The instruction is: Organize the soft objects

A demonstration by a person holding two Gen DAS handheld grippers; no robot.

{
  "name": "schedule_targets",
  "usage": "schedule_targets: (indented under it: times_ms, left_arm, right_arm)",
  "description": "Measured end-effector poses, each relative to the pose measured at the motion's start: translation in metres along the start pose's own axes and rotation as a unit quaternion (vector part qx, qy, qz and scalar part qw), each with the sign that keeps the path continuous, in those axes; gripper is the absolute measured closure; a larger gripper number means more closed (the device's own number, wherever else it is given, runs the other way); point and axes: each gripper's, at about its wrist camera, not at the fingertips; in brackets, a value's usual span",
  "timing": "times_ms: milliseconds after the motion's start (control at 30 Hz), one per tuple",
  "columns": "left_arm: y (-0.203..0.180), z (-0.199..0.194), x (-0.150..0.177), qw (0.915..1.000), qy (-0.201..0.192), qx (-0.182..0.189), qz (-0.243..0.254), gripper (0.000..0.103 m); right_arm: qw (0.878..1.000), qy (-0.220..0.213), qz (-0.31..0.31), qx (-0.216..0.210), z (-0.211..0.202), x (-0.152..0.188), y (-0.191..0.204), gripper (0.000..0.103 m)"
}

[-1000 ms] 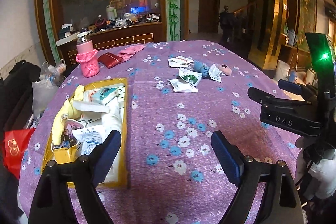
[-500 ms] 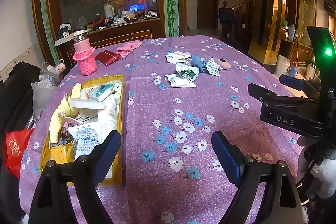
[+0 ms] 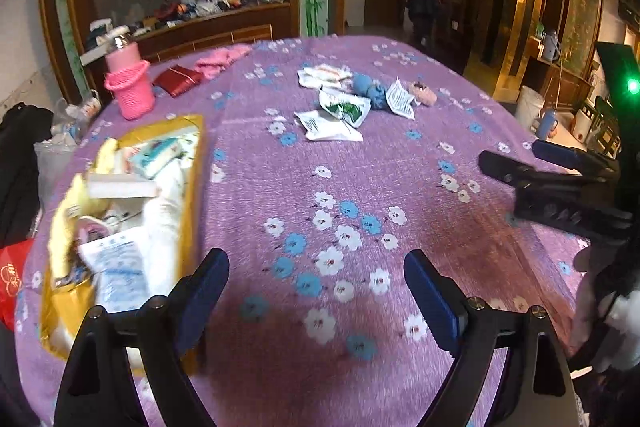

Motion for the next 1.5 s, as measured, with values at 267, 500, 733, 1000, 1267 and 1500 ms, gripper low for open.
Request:
schedule_targets:
  times_ms: [267, 500, 733, 1000, 1267, 1500]
  left_arm:
    - [-0.007, 0.067, -0.011, 0.9975, 0.052, 0.045, -0.013, 0.012]
    - [-0.008, 0.091, -0.003, 0.9956, 0.070, 0.052, -0.034, 0.009]
    - [-0.011, 0.093, -0.003, 0.9948, 0.071, 0.068, -0.026, 0.001]
    - [-0.019, 0.098, -0.006, 0.9948, 0.088, 0.051, 0.004, 0.001]
    - [-0.020, 0.100, -0.005, 0.9944, 0.093, 0.047, 0.012, 0.001]
    - [-0.020, 0.099, -0.005, 0.9944, 0.093, 0.049, 0.013, 0.001]
  right_arm:
    - [0.996, 0.055, 0.074, 0.003, 0.026, -0.031, -0.038, 0.015]
    - [0.995, 0.052, 0.043, -0.073, 0.019, -0.045, 0.008, 0.015]
    - [0.998, 0.045, 0.042, -0.018, 0.029, -0.026, -0.006, 0.015]
    - [1.000, 0.022, 0.019, 0.013, 0.028, -0.028, -0.012, 0.015]
    - [0.999, 0.026, -0.014, 0.032, 0.026, -0.032, 0.001, 0.015]
    - [0.995, 0.014, -0.086, -0.046, -0.006, -0.065, 0.073, 0.015]
Point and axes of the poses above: each gripper's, at about its wrist camera, not at the fingertips, and z roughly the way its jaws point, y to its left, x to its underside, and after that the axes turned 15 degrees about z, right-handed
